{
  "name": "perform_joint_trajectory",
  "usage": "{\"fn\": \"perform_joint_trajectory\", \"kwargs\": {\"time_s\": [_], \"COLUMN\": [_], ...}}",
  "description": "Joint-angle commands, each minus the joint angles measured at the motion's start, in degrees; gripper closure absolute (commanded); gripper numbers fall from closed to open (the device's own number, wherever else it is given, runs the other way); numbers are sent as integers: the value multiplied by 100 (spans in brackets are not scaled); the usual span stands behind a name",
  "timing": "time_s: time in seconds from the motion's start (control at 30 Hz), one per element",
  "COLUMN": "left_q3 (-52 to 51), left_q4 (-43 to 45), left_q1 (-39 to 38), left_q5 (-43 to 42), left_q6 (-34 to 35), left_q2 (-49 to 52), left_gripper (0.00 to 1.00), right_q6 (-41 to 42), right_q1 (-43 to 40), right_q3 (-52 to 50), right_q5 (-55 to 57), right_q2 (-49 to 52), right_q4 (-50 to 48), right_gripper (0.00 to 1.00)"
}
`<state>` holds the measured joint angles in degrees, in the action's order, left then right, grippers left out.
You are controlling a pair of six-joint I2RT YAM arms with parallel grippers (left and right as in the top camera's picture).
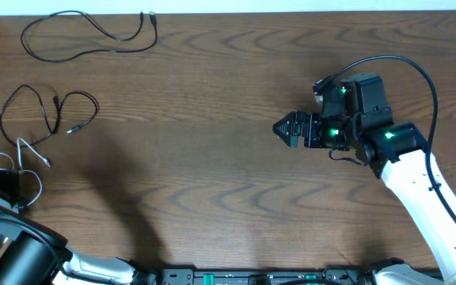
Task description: Untangle cables
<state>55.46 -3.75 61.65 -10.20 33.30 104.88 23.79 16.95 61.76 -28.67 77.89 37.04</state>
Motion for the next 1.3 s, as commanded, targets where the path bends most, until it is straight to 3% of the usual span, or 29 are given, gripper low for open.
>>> {"fn": "perform_joint_trajectory", "kwargs": {"time_s": [0.0, 0.2, 0.33, 0.43, 0.53, 0.6, 0.83, 0.97, 1.27], "left_q3": [-223, -223, -223, -225, -225, -225, -205, -153, -155], "left_q4": [-400, -496, -671, -1060, -1141, -1143, -1467, -2024, -3185], "left_q1": [216, 310, 98, -105, -824, -1349, -3759, -4590, -4931], "left_q5": [437, 619, 533, -166, -1390, -1773, -1945, -1766, -1762], "left_q6": [-7, 20, 387, 837, 1436, 1506, 487, 181, -444], "left_q2": [-79, -1353, -2444, -2859, -3064, -3108, -3729, -4518, -6924], "left_gripper": [3, 1, 1, 1, 1, 1, 1, 0, 0], "right_q6": [-72, -70, -72, -74, -72, -72, -72, -74, -223], "right_q1": [42, 42, 39, 35, -50, -105, -254, -442, -660], "right_q3": [26, 26, 26, 26, 26, 26, 26, 26, 26], "right_q5": [-15, -13, -11, 35, 111, 114, 201, 216, 560], "right_q2": [-28, -28, -28, -31, -31, -31, -31, -66, -837], "right_q4": [-2, -92, -105, -107, -96, -85, 175, 433, 846], "right_gripper": [1, 1, 1, 1, 1, 1, 1, 1, 1]}}
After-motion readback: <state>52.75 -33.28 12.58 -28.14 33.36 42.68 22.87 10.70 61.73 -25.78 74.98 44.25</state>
